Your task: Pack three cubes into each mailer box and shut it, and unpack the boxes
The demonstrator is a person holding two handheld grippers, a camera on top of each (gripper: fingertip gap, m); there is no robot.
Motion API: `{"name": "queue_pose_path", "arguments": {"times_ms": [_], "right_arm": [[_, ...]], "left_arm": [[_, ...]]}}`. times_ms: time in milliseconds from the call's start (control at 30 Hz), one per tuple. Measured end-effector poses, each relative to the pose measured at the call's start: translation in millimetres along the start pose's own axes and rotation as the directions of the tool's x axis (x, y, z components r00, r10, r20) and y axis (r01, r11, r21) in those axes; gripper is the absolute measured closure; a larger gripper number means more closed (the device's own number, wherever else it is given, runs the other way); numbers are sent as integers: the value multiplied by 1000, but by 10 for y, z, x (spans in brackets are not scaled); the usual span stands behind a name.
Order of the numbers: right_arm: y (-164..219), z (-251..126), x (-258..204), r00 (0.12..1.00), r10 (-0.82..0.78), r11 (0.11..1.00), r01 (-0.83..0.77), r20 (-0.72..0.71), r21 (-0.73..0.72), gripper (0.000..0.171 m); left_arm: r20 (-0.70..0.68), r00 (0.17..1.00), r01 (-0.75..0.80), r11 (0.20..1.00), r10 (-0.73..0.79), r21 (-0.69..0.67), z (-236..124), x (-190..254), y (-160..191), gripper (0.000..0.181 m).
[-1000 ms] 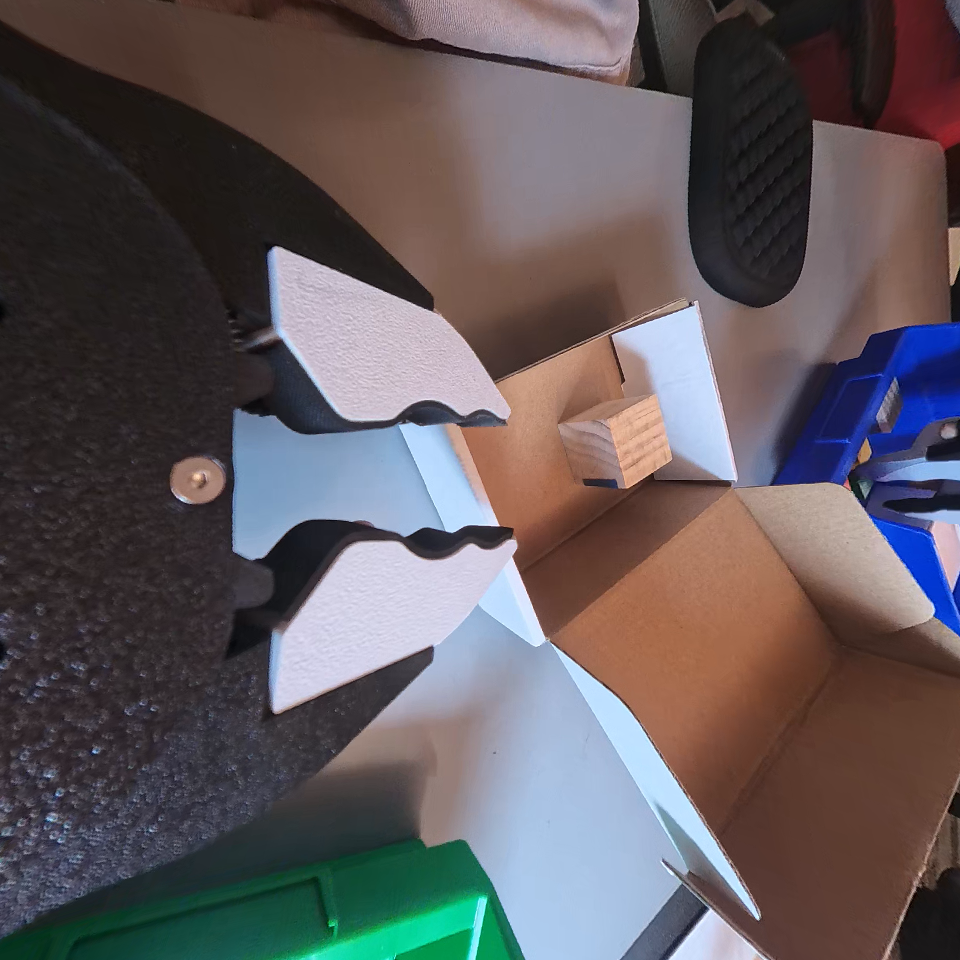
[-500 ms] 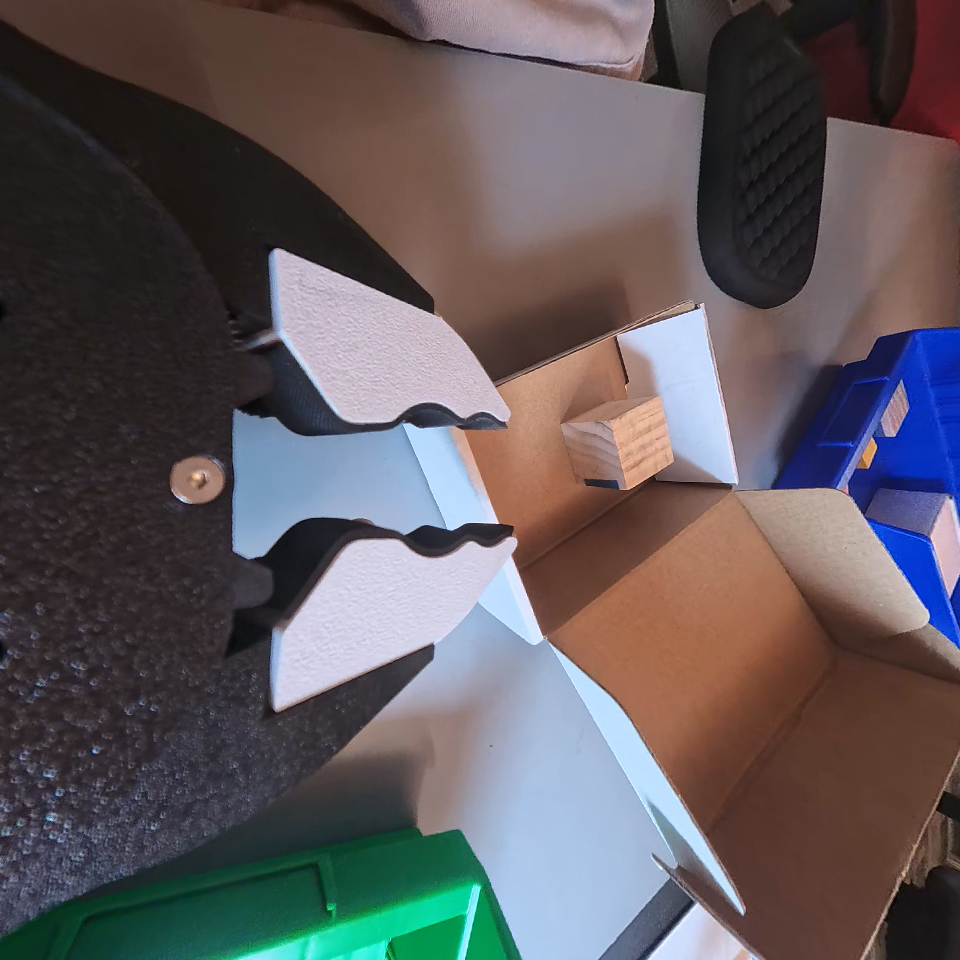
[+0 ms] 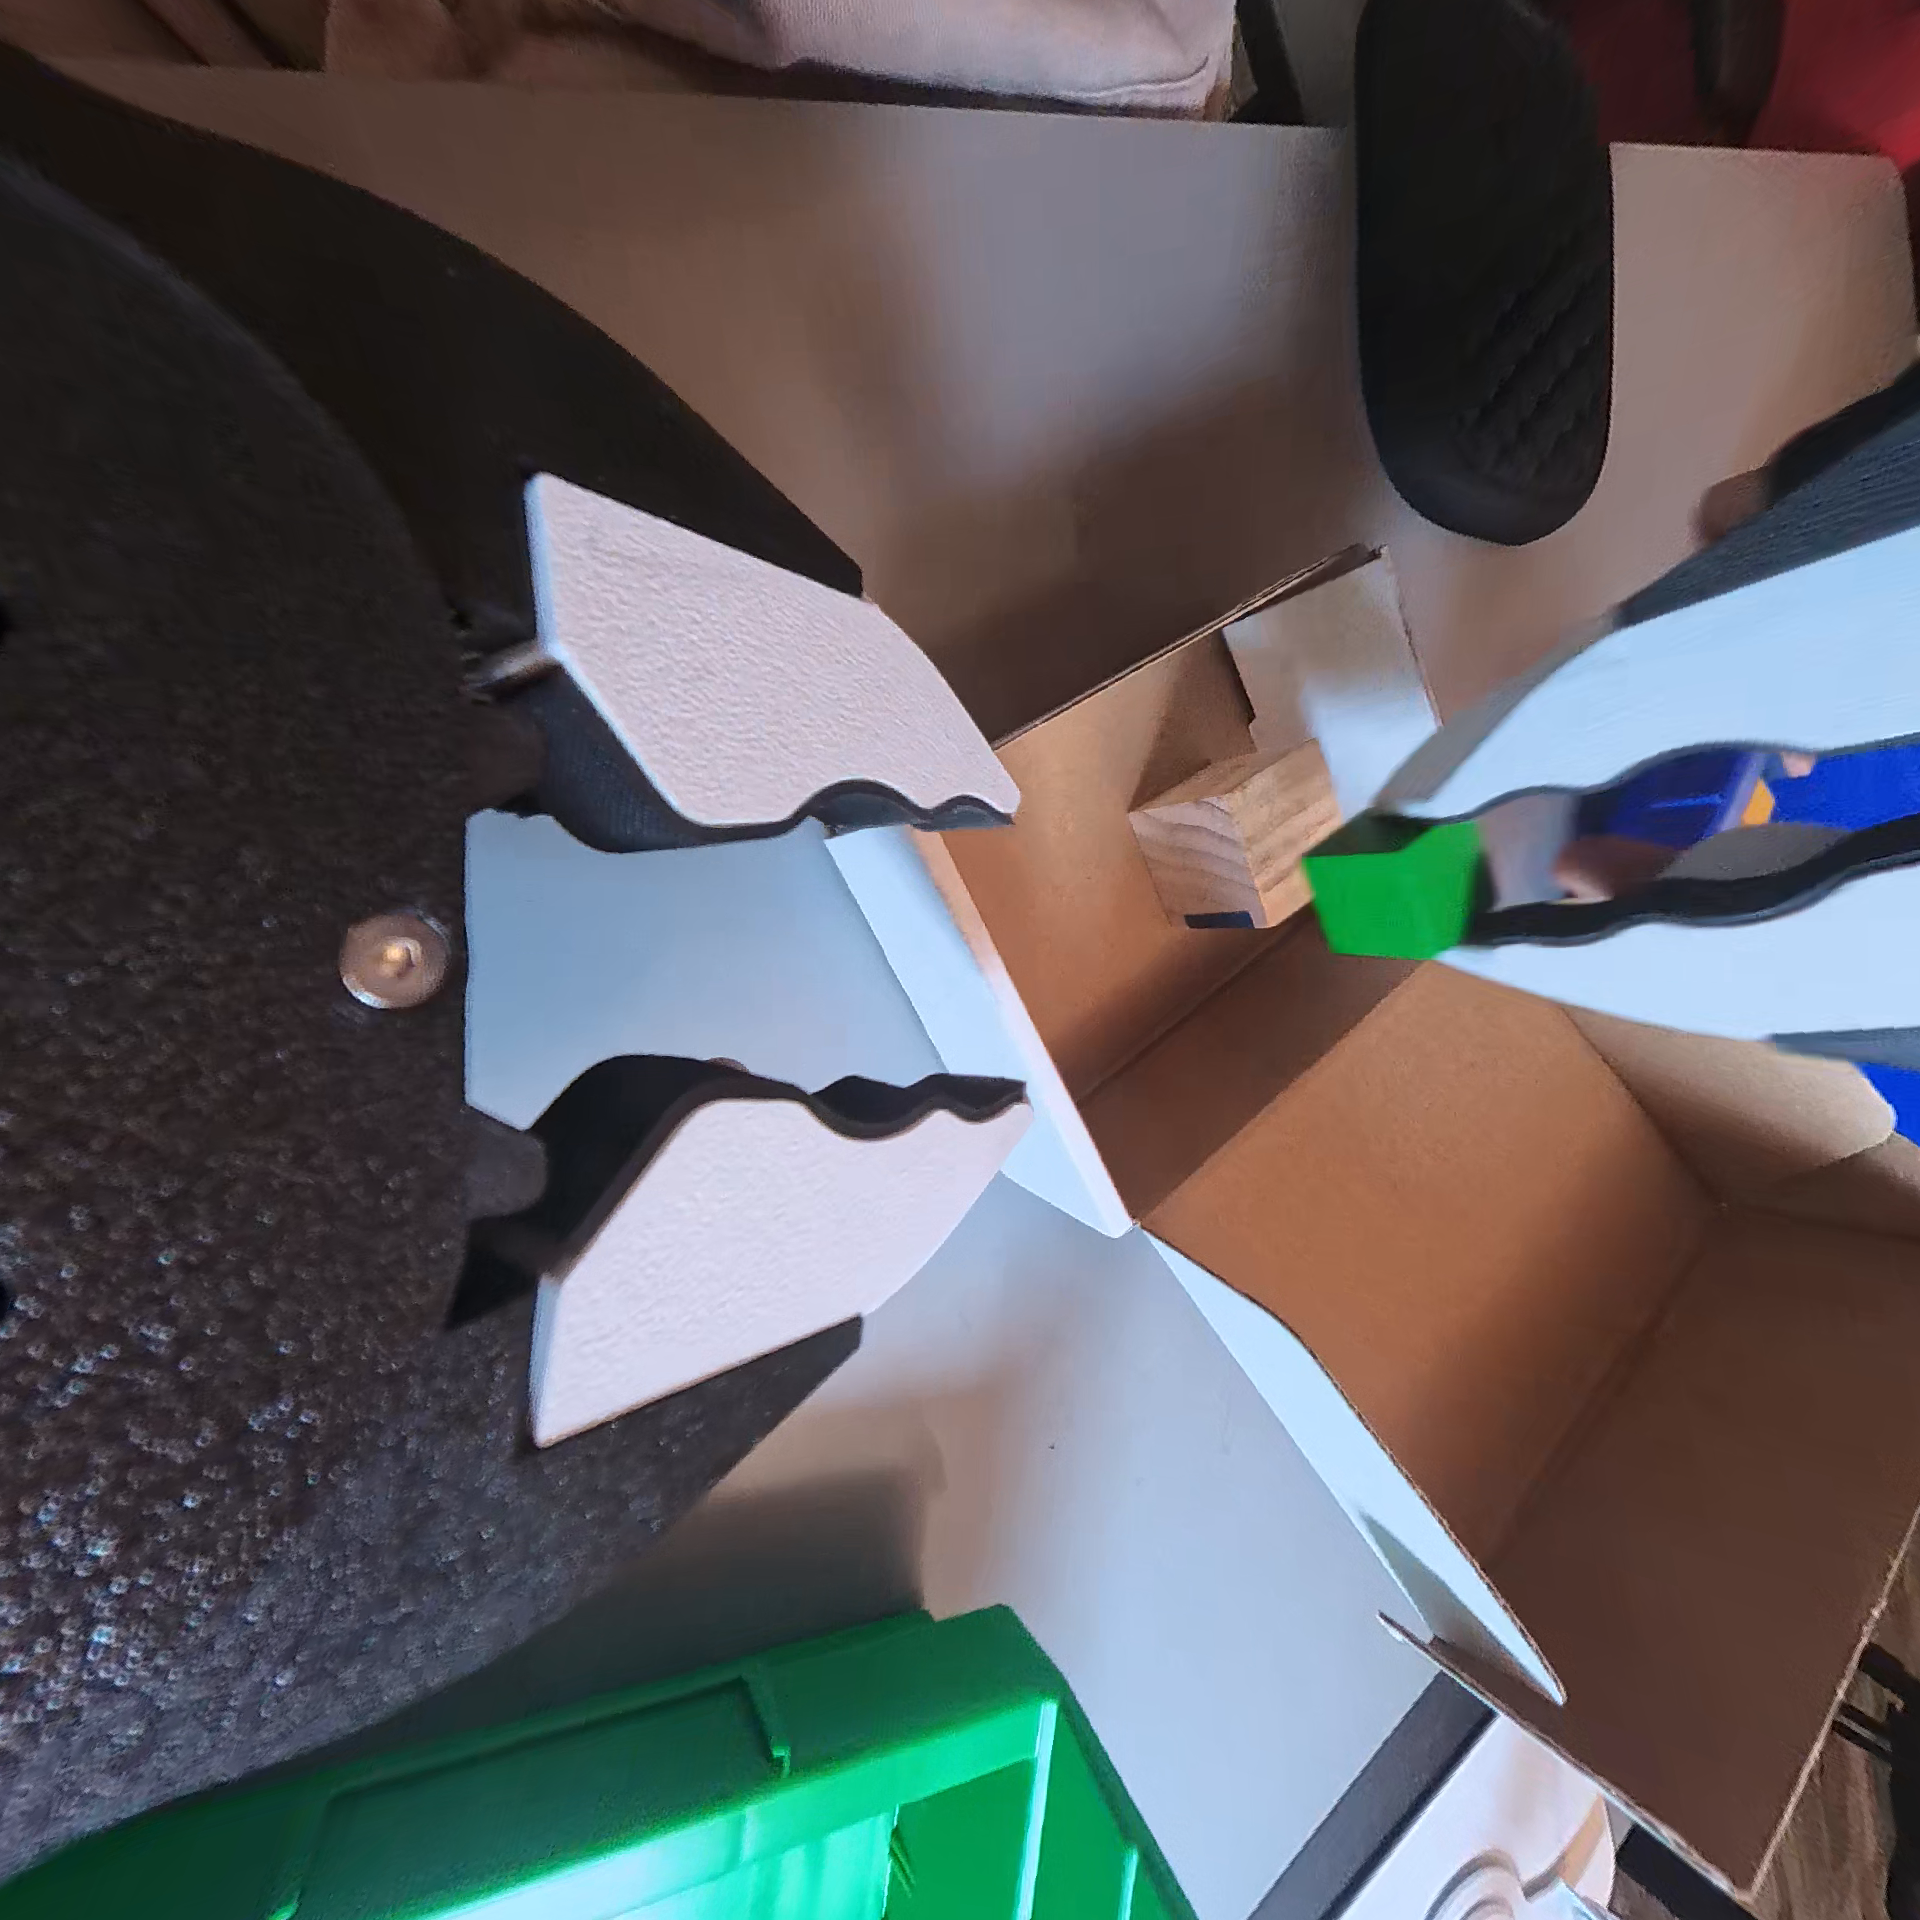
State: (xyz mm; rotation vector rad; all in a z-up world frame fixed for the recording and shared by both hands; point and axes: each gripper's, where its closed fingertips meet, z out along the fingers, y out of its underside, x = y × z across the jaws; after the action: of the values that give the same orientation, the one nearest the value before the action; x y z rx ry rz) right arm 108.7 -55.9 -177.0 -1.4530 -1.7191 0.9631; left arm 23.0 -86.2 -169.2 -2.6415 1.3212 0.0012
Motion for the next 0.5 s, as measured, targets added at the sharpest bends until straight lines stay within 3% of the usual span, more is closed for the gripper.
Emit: {"name": "queue_pose_path", "arguments": {"times_ms": [267, 500], "right_arm": [[-21, -76, 30, 1000, -11, 1000, 11, -20, 3, 125], [-41, -129, 84, 999, -1, 1000, 2, -37, 19, 126]], "left_arm": [[-50, 998, -47, 991, 41, -126, 431, 74, -184, 154], [-40, 996, -84, 964, 76, -251, 525, 59, 97, 154]]}}
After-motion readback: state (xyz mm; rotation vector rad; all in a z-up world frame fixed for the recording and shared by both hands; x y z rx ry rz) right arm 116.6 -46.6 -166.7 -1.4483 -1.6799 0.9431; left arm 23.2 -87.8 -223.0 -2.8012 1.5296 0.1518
